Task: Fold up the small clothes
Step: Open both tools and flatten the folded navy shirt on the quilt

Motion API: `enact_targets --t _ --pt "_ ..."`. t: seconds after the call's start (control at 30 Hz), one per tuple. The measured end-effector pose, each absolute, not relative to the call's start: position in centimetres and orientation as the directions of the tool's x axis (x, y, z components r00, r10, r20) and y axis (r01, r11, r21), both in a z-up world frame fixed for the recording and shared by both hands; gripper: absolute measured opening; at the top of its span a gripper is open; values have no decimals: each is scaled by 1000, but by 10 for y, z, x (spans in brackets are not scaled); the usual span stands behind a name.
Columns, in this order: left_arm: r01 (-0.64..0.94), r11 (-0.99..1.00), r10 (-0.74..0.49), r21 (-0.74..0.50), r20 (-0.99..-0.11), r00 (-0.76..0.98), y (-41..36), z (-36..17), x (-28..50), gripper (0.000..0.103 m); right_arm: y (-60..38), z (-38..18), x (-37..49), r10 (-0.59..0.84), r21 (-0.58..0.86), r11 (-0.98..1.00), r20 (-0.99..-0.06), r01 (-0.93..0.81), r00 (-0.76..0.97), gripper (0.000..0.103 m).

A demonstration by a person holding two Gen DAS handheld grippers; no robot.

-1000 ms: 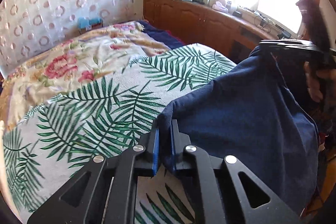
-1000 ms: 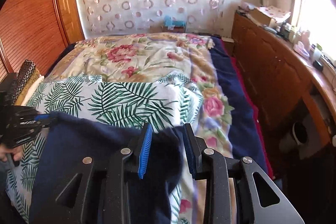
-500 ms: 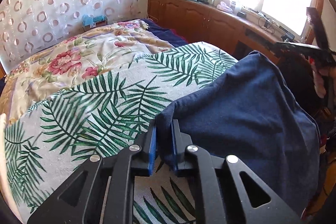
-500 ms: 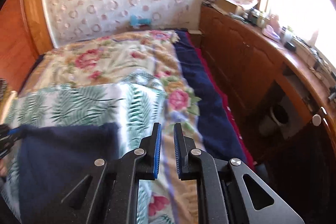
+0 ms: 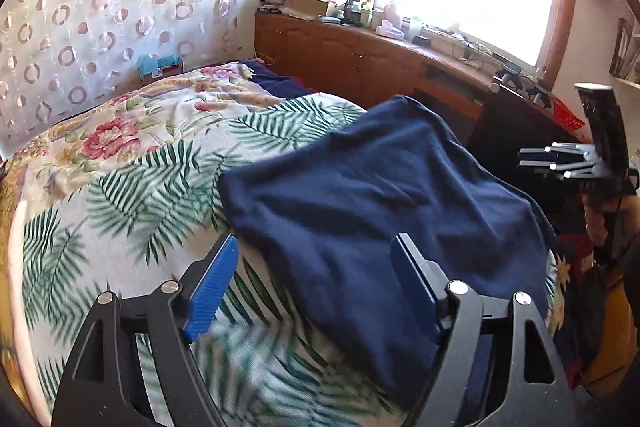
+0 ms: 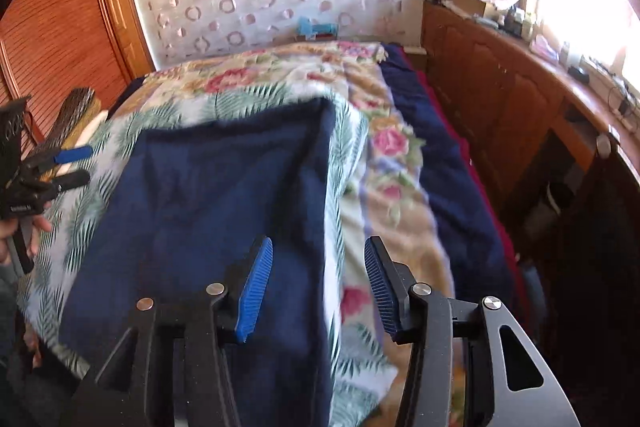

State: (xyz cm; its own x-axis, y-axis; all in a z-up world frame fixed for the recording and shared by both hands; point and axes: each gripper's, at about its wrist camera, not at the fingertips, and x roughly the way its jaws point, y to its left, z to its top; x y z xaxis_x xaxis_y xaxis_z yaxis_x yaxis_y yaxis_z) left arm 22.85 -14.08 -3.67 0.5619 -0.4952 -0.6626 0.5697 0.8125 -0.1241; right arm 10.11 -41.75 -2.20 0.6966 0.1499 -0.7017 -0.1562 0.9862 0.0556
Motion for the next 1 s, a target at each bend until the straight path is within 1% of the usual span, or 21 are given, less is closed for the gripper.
enact_targets --t 0.17,0.27,0.33,0.47,0.5,0.57,0.6,0.63,0.73,0.87,1.0 --pt "564 810 -505 -162 -681 530 -142 -44 193 79 -429 -38 63 167 79 984 -731 -161 662 50" --pt "559 818 -485 -135 -683 546 -143 -48 172 79 -438 -45 48 198 116 979 -740 -168 643 50" --pt "551 824 -474 -128 -688 550 -143 -50 162 79 -443 -47 40 232 160 972 -732 -170 641 50" --pt "526 841 -454 -130 -698 553 -142 -54 144 79 -449 -41 34 235 160 972 -711 -173 663 49" --pt "521 844 -450 -129 -699 556 -142 -55 141 79 -447 -41 32 237 162 971 -709 -173 664 46" --pt "527 838 -460 -140 -699 547 -142 -56 134 79 -442 -40 27 227 150 974 -706 -172 670 29" --pt "529 835 -467 -149 -702 538 -142 -58 132 79 -440 -40 24 223 142 974 -703 -174 675 23" --pt "530 834 -468 -153 -705 533 -144 -59 131 79 -437 -40 20 219 135 975 -702 -175 678 9" --pt "526 839 -454 -143 -716 530 -146 -64 125 79 -421 -37 15 185 84 980 -695 -178 695 3" --pt "525 839 -453 -140 -715 533 -147 -65 121 79 -415 -35 13 158 66 986 -681 -155 715 3" --pt "531 832 -467 -157 -715 521 -149 -68 118 79 -415 -42 11 159 107 987 -687 -117 709 3"
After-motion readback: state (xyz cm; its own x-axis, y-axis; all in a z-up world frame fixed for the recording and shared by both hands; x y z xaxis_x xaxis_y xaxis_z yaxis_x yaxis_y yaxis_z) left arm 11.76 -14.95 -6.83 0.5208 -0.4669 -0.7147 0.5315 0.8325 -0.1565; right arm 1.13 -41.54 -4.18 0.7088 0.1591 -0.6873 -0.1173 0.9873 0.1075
